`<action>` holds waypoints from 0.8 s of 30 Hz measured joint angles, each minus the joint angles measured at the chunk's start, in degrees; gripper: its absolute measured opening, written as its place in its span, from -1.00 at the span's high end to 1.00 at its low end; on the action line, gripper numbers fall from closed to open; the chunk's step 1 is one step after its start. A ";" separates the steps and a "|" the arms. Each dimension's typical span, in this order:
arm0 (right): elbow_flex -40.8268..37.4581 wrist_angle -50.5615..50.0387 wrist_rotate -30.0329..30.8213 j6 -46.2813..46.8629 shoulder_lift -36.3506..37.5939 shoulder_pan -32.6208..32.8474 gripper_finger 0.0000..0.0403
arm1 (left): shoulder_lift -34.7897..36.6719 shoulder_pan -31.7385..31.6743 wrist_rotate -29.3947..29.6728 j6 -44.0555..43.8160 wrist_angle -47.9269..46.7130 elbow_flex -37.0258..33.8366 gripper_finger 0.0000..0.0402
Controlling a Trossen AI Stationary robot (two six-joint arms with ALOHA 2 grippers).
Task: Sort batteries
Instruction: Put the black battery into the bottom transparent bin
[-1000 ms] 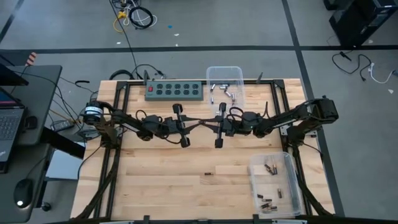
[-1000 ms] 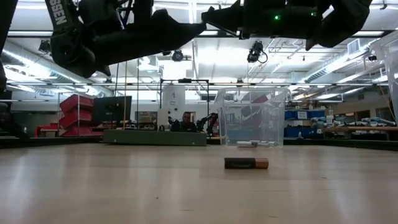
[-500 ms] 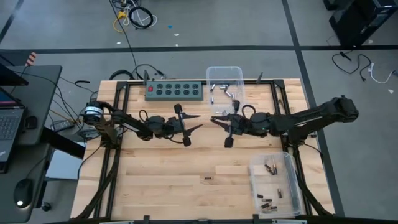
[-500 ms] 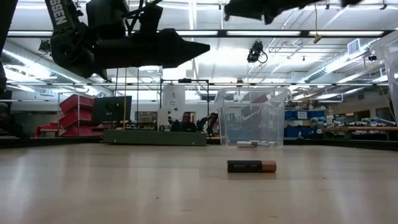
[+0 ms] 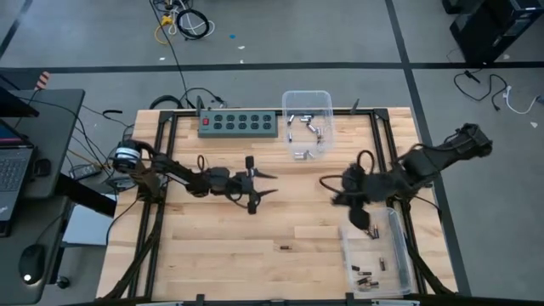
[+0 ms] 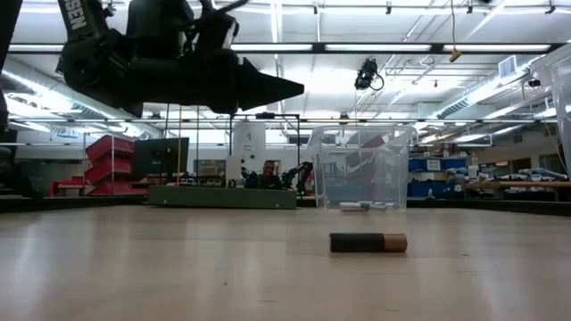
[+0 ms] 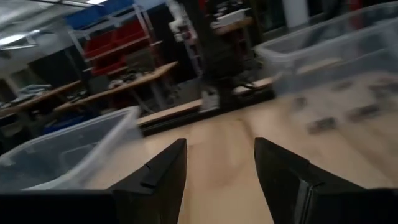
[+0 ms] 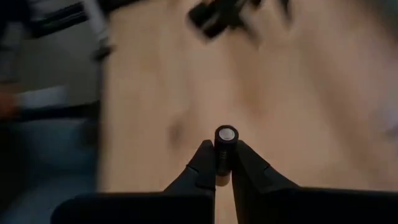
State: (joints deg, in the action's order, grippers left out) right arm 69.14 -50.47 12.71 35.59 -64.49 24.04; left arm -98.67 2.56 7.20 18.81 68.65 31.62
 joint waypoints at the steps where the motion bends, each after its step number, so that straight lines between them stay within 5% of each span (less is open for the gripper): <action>1: 1.08 -2.02 -2.32 4.29 0.02 1.54 0.91 | 0.00 0.84 -0.05 0.00 -0.24 0.00 0.07; 11: 1.95 -22.85 -20.65 45.10 -1.84 14.28 0.90 | 0.00 8.43 0.16 -1.49 0.09 0.00 0.07; 24: 1.95 -23.80 -23.46 51.79 -6.10 19.35 0.54 | 0.00 16.49 2.07 -12.32 -4.03 -0.02 0.07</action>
State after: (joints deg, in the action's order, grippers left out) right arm 71.09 -74.27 -10.75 87.37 -70.59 43.39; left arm -98.67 19.04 9.27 6.49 64.62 31.59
